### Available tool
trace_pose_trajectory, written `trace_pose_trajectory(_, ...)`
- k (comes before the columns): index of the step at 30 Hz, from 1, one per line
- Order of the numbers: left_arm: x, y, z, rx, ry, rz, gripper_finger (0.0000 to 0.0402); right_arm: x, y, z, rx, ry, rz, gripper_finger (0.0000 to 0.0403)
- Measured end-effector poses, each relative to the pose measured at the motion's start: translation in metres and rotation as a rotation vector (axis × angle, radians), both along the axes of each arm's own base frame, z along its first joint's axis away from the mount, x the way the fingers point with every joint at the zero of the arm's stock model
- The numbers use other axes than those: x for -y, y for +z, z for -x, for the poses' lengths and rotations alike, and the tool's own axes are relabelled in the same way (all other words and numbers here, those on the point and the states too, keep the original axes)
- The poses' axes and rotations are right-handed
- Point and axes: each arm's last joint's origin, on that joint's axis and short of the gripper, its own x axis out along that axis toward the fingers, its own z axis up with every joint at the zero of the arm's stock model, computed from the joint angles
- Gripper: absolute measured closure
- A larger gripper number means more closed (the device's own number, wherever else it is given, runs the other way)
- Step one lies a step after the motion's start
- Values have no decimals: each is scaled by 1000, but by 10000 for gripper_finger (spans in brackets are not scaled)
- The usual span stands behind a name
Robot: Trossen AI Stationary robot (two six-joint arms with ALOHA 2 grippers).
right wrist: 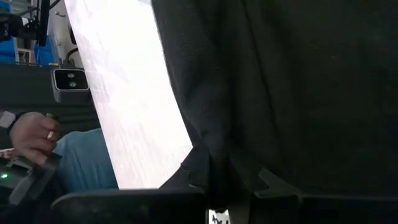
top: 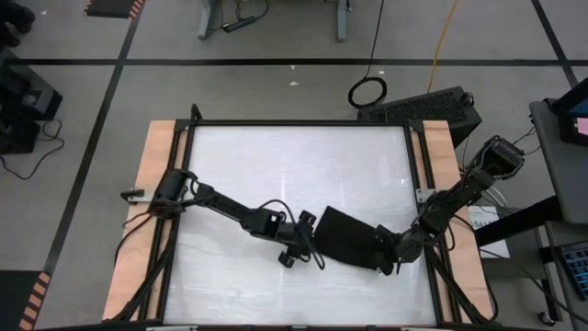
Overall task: Roll towel into tight, uniform cylinder
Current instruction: Roll the black towel
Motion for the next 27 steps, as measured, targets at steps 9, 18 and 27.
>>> trace_pose_trajectory(9, -10, -16, -4, -75, -4, 167, 192, -2, 3, -2, 35, 16, -8, 392)
trace_pose_trajectory(18, -7, -9, -7, -189, -117, 346, 383, -4, 5, -3, 88, 88, 16, 368)
trace_pose_trajectory(27, 6, 10, -11, -367, -214, 816, 385, -14, 20, -10, 218, 271, 50, 240)
